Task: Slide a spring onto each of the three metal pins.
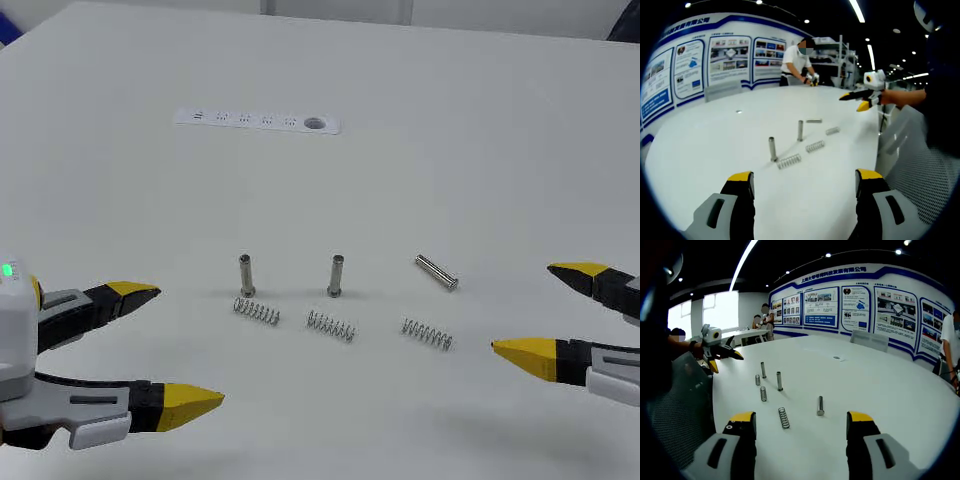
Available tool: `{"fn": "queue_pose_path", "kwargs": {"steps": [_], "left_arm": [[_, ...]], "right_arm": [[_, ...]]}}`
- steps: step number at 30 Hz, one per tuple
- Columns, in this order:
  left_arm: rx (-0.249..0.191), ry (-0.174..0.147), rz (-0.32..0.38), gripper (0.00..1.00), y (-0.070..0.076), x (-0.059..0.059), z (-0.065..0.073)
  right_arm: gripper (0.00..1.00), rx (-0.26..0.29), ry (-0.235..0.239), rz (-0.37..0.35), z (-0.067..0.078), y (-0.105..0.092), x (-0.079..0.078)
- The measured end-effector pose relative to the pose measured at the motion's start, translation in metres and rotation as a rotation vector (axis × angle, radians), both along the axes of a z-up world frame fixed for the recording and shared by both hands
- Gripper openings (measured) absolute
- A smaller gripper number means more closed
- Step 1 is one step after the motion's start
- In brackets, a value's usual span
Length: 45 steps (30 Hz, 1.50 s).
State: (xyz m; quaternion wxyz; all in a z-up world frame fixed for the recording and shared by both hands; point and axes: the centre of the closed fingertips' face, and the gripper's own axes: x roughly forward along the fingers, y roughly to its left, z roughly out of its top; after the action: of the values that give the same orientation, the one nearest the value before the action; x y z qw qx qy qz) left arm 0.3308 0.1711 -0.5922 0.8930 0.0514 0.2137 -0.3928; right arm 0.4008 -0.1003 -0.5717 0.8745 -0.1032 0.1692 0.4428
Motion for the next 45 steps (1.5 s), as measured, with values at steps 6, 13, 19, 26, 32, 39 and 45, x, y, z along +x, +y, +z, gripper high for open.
{"fn": "queue_pose_path", "kwargs": {"steps": [6,13,19,26,32,39,45], "left_arm": [[-0.002,-0.005,0.0,0.84,-0.001,0.0,0.001],[-0.004,-0.011,0.004,0.84,-0.001,0.001,0.003],[-0.007,-0.009,0.006,0.84,-0.001,0.001,0.003],[-0.005,-0.008,0.003,0.84,-0.001,0.001,0.002],[-0.009,-0.007,0.003,0.84,-0.002,0.0,0.003],[-0.007,-0.003,-0.002,0.84,-0.003,-0.001,0.002],[-0.008,-0.002,-0.003,0.84,-0.003,-0.001,0.002]], "right_arm": [[0.73,-0.006,-0.004,-0.003,0.004,0.001,0.005],[0.68,-0.035,0.003,0.004,0.004,0.004,0.014],[0.63,-0.062,0.019,-0.005,0.003,0.01,0.029],[0.57,-0.102,0.04,0.001,-0.001,0.017,0.048],[0.49,-0.149,0.069,0.007,-0.008,0.029,0.061],[0.38,-0.213,0.119,0.013,-0.023,0.039,0.075],[0.32,-0.269,0.151,0.002,-0.036,0.045,0.089]]}}
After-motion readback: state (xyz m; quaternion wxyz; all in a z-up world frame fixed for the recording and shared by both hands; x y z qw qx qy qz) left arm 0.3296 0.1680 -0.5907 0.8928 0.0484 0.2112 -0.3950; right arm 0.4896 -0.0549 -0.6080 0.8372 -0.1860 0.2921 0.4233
